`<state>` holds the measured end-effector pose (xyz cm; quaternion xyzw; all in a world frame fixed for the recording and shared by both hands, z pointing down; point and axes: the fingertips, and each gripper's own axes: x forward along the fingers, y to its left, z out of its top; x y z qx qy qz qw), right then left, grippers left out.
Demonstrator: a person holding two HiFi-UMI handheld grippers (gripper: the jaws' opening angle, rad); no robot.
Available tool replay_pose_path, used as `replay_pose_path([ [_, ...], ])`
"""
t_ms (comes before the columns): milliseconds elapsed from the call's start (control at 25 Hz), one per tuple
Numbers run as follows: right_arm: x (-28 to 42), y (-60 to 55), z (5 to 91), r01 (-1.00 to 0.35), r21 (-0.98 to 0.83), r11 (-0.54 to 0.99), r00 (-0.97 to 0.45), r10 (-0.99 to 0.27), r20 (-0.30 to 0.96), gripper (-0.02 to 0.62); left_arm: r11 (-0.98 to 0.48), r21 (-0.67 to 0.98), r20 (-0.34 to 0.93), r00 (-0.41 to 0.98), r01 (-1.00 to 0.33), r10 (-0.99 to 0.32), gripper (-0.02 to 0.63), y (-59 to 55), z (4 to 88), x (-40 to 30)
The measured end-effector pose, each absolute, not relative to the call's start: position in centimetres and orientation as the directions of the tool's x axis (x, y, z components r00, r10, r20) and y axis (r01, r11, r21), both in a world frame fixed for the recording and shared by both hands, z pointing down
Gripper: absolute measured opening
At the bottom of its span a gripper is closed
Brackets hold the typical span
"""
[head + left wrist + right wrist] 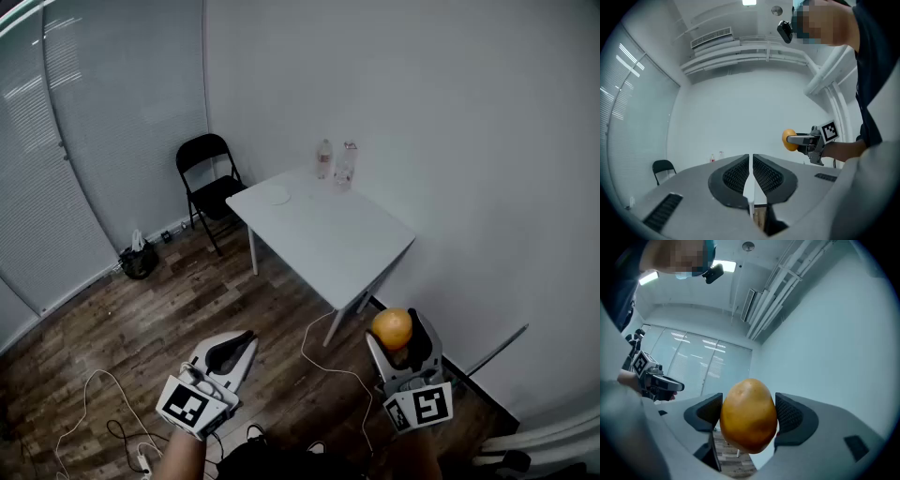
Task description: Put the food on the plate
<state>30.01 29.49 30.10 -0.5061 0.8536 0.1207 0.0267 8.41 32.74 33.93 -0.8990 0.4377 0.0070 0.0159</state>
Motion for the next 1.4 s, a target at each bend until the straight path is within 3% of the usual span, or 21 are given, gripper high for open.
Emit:
replay_pose_path([
  [720, 27.9, 29.6, 30.3, -0.854, 0.197, 0.481, -0.511, -0.847, -0.15, 0.364, -0.609, -0.009, -0.038, 0.609, -0.793, -0.792, 0.043, 33.7, 34.2, 6.8],
  [1400, 14.9, 29.0, 32.2, -0.848, 0.221, 0.482, -0.517, -0.845, -0.139, 0.364, -0.633, -0.021, -0.04, 0.633, -0.774, -0.773, 0.043, 33.0, 36.0, -4.8],
])
